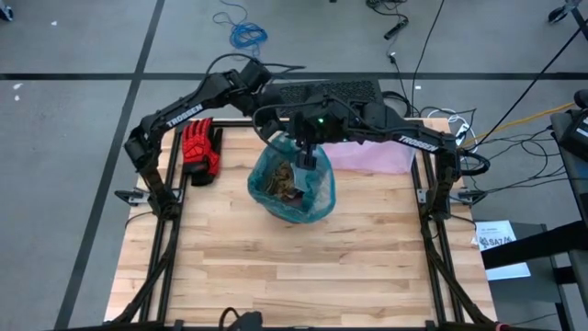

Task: Place trash/remove bag and relplace
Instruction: Remove the blue trash bag from the black trash bin

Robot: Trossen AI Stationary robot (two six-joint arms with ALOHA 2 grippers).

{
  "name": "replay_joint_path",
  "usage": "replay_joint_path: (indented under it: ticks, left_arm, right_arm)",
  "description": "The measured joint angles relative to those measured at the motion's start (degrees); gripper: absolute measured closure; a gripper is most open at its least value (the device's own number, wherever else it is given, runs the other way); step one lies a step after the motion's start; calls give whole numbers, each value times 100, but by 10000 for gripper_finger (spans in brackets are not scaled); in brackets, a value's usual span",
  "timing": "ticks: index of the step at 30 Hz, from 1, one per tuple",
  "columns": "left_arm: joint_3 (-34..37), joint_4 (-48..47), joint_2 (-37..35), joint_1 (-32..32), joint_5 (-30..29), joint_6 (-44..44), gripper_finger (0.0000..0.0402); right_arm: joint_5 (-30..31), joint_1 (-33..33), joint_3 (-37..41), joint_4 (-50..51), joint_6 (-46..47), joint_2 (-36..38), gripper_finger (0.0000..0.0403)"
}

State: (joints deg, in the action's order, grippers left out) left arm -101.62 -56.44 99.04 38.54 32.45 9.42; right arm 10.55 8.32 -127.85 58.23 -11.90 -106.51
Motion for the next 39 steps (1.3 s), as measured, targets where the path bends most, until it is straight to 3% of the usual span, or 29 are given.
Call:
replay_joint_path:
  ticks: [10,15,18,22,27,32,34,39]
  left_arm:
    - [0,19,-798,276,-380,18,401]
    - [0,-9,-1166,308,-524,-151,401]
    - [0,-106,-1285,308,-620,-155,401]
    - [0,-232,-1338,308,-645,-277,401]
    - [0,-330,-1407,321,-647,-309,401]
    - [0,-424,-1431,319,-647,-312,401]
    - [0,-582,-1480,320,-696,-312,401]
    - [0,-776,-1620,323,-1265,-308,401]
  right_arm:
    - [-1,314,-2,252,766,226,367]
    - [-345,779,-10,751,2097,253,383]
    - [-836,1212,-9,1241,2713,97,366]
    - [-1031,1731,-9,1635,3057,-263,318]
    - [-2909,2187,13,1377,2700,-960,304]
    - [-4797,2099,0,-22,2930,-1275,368]
    - [-5283,2067,0,-375,3072,-1331,393]
    - [-6307,1762,0,-917,2916,-1287,401]
